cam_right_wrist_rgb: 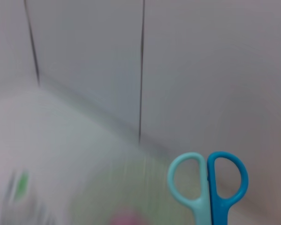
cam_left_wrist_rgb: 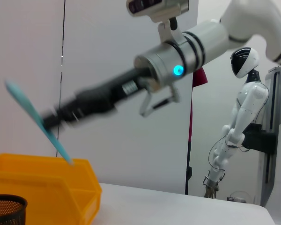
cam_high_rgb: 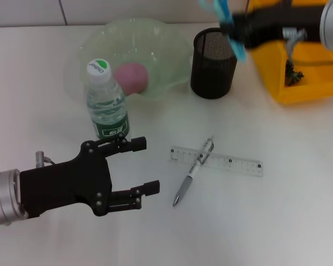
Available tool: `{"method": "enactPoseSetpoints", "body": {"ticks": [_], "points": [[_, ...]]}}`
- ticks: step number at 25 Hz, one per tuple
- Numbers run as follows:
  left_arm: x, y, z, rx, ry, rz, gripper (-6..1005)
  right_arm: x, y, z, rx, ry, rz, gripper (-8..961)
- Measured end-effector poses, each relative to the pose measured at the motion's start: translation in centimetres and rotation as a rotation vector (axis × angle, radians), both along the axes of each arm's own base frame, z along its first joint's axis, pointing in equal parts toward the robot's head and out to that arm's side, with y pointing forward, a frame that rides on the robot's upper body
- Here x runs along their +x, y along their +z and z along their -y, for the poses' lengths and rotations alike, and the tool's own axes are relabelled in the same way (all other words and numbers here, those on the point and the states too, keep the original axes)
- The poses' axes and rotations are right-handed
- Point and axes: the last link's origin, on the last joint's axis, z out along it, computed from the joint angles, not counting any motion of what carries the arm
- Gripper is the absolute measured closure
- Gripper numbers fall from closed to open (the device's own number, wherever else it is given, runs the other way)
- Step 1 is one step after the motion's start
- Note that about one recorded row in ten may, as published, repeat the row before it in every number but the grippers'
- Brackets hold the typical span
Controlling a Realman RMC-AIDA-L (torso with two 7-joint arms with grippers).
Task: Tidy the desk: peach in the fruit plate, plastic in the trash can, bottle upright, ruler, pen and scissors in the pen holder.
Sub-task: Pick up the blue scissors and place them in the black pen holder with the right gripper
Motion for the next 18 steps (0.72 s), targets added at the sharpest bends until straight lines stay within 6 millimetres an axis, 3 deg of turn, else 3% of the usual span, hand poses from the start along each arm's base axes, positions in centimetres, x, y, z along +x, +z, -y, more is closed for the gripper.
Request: {"method": "enactPoseSetpoints", "body": {"ticks": [4,7,18], "points": [[0.0,0.0,0.0,0.001,0.0,0.0,203,1.1,-0.4,-1.6,0.099,0.079,-0.112,714],[0.0,0.0,0.0,0.001,0.0,0.0,203,3.2,-2.2,-3.0,0.129,0.106,-0.187,710],[0.0,0.0,0.0,-0.007,0.007,0.002,204,6.7,-4.0,-3.5,0.225,0.141,-0.233,696]]}}
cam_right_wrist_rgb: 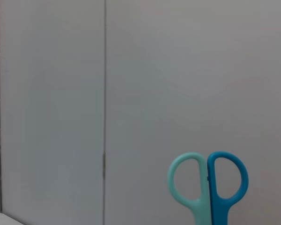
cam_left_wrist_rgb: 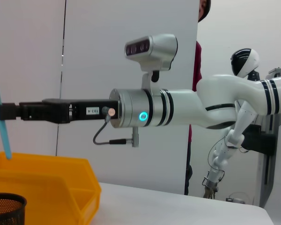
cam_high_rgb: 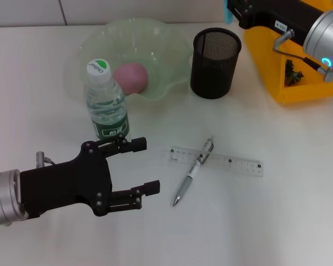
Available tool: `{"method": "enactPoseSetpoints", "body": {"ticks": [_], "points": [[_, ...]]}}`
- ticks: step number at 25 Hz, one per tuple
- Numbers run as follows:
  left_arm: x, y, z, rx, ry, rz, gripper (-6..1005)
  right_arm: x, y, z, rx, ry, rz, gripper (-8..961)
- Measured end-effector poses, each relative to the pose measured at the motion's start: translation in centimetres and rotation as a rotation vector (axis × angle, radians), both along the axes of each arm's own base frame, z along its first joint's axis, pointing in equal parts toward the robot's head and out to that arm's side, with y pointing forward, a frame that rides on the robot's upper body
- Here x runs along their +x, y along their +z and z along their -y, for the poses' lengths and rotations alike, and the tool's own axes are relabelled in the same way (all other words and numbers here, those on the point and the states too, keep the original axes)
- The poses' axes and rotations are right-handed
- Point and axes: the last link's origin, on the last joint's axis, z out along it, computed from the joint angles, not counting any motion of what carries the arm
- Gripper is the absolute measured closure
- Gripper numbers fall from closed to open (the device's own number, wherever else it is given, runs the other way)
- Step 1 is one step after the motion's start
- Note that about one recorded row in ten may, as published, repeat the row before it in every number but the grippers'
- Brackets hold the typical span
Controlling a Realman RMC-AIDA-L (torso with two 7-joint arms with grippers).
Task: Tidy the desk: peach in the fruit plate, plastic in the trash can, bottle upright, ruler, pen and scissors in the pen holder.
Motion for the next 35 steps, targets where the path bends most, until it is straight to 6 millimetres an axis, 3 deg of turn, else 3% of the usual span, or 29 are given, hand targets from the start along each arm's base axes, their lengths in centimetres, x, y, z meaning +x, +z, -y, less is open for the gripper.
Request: {"method": "enactPoseSetpoints", "body": {"ticks": [4,15,27,33,35], "points": [[0.0,0.0,0.0,-0.001,0.003,0.001,204,1.6,-1.0,0.0,-0.013,-0.036,0.026,691],[0.0,-0.1,0.0,-0.005,-0.001,-0.001,204,3.0,-2.8,-0.9,-0.02,-0.082,0.016,677],[0.1,0.1,-0.1,0.002,-0.005,0.002,204,4.1,-3.7,0.3,-0.071,-0.067,-0.011,662],[0.1,0.1,0.0,0.002,-0.006,0.003,203,4.3,-3.4,0.7,-0.072,-0.071,-0.035,475],[0.1,0.1,0.0,0.002,-0.006,0.003,203,4.0,-2.4,1.3,-0.062,-0.054,-0.087,409]]}}
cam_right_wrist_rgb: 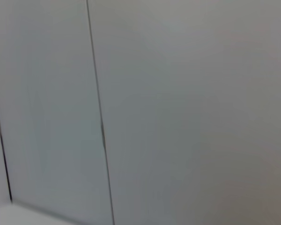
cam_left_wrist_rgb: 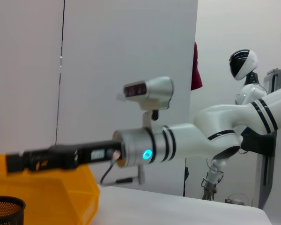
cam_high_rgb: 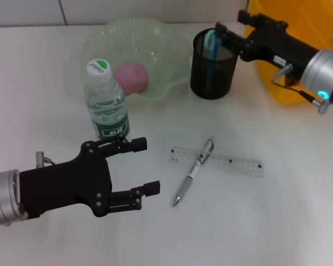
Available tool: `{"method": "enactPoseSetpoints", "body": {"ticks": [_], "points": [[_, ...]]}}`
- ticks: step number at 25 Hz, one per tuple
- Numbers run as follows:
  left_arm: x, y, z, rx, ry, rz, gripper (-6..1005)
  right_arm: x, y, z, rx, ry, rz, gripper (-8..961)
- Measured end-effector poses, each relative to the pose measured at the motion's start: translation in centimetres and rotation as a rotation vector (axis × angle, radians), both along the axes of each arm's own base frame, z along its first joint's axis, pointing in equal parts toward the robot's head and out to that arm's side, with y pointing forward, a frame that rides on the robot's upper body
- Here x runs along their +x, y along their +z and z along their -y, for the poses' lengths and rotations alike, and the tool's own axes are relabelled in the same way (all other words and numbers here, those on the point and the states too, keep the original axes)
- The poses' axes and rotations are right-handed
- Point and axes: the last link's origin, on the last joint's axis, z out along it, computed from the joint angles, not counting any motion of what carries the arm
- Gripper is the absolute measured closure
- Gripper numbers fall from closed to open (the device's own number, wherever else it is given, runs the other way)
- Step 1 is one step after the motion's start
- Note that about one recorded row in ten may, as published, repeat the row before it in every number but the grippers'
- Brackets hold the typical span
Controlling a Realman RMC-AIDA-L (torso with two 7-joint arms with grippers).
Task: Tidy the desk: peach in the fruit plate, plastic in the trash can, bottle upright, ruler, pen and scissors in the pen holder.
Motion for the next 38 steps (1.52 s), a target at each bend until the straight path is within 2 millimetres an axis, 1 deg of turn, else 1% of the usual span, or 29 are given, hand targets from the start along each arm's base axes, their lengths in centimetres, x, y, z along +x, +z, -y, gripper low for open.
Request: {"method": "enactPoseSetpoints", "body": {"ticks": [2,4,5,7,9,11,13,15,18,19,21,25,29,30,34,38], "points": [[-0.1,0.0,0.2,-0.005,0.002,0.005,203,-0.7,1.5,0.7,0.008,0.027,-0.07,340],[-0.1,0.0,0.3,-0.01,0.005,0.007,203,-1.9,4.0,1.6,-0.012,0.069,-0.149,271],[-0.1,0.0,0.3,-0.01,0.005,0.007,203,-2.5,4.9,1.9,-0.032,0.085,-0.17,258],[-0.2,0.1,0.4,-0.012,0.006,0.009,203,-3.8,6.7,2.4,-0.127,0.115,-0.188,231],[-0.2,0.1,0.5,-0.011,0.007,0.014,203,-5.0,7.9,2.8,-0.269,0.115,-0.14,205],[-0.2,0.2,0.5,-0.011,0.008,0.015,203,-6.0,8.3,2.7,-0.37,0.105,-0.07,179],[-0.3,0.2,0.6,-0.013,0.008,0.017,203,-6.9,8.5,2.6,-0.47,0.093,0.046,152],[-0.3,0.2,0.6,-0.014,0.009,0.018,203,-7.4,8.1,2.3,-0.588,0.06,0.229,126],[-0.2,0.2,0.7,-0.021,0.013,0.02,203,-8.0,7.1,1.4,-0.729,0.018,0.471,126],[-0.3,0.2,0.7,-0.024,0.015,0.019,203,-8.3,6.6,1.2,-0.759,0.019,0.525,127],[-0.3,0.1,0.6,-0.038,0.017,0.014,203,-8.8,5.2,0.9,-0.802,0.032,0.646,127],[-0.3,0.1,0.6,-0.04,0.018,0.014,203,-9.5,1.6,1.0,-0.844,0.061,0.829,127],[-0.3,0.1,0.7,-0.041,0.02,0.016,204,-10.0,-1.5,1.6,-0.862,0.092,0.892,128],[-0.3,0.1,0.7,-0.041,0.02,0.016,204,-9.9,-1.9,1.7,-0.863,0.099,0.902,128],[-0.3,0.1,0.8,-0.043,0.019,0.017,204,-9.8,-3.3,2.0,-0.873,0.113,0.917,129],[-0.3,0.0,0.8,-0.045,0.018,0.016,204,-9.8,-4.2,1.9,-0.866,0.121,0.914,129]]}}
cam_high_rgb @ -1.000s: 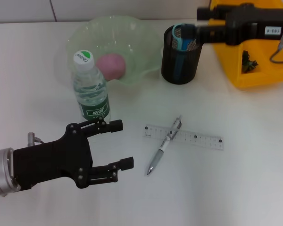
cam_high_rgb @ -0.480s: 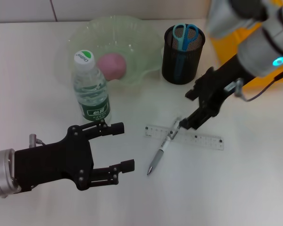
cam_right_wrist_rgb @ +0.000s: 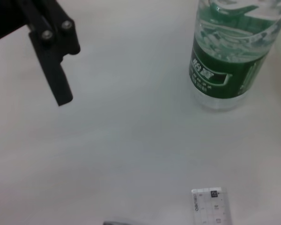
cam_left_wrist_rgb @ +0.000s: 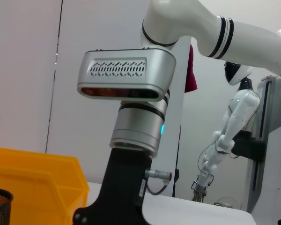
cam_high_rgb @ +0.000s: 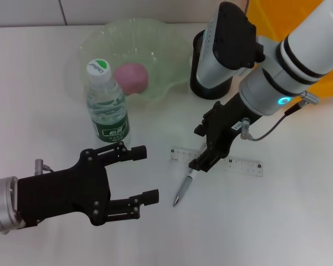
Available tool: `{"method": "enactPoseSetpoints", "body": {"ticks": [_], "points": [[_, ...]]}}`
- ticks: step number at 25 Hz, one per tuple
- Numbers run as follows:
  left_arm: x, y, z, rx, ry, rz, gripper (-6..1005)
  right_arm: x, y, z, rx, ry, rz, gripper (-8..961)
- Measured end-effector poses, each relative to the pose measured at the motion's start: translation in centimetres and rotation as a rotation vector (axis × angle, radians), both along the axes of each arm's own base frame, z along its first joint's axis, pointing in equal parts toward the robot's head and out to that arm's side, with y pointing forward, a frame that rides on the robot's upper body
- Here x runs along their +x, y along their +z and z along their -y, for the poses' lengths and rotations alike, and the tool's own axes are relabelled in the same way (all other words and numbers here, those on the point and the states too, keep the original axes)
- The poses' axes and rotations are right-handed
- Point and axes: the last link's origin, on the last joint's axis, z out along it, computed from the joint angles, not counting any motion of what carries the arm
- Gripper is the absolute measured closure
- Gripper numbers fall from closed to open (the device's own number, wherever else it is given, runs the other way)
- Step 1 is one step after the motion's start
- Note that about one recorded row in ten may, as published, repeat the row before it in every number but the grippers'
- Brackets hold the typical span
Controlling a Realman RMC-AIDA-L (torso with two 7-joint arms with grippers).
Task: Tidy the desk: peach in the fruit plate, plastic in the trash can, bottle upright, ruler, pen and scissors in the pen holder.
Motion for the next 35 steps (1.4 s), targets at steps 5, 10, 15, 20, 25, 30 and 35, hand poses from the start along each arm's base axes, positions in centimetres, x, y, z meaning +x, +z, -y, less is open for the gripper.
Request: {"method": "enactPoseSetpoints", "body": {"ticks": [5,10,15,20,25,30,35], "points": [[0.0,0.0,0.0,0.0,-0.002,0.0,204,0.1,-1.0,-0.2,0.018,0.001,-0.02,130],[0.1,0.0,-0.1,0.001,-0.001,0.001,203,0.3,-1.8,-0.4,0.03,-0.027,-0.052,129],[0.0,0.1,-0.2,0.003,0.0,-0.001,203,0.6,-2.4,-0.7,0.049,-0.038,-0.047,130],[0.0,0.1,-0.2,0.004,0.001,-0.002,203,0.9,-3.1,-0.8,0.068,-0.046,-0.031,132],[0.0,0.1,-0.2,0.005,0.001,-0.003,203,0.8,-3.4,-0.6,0.06,-0.052,-0.038,133],[0.0,0.1,-0.3,0.006,0.001,-0.004,203,0.8,-3.9,-0.5,0.061,-0.042,-0.03,135],[0.1,0.0,-0.3,0.005,0.001,-0.004,202,0.9,-4.3,-0.3,0.06,-0.034,-0.013,137]]}}
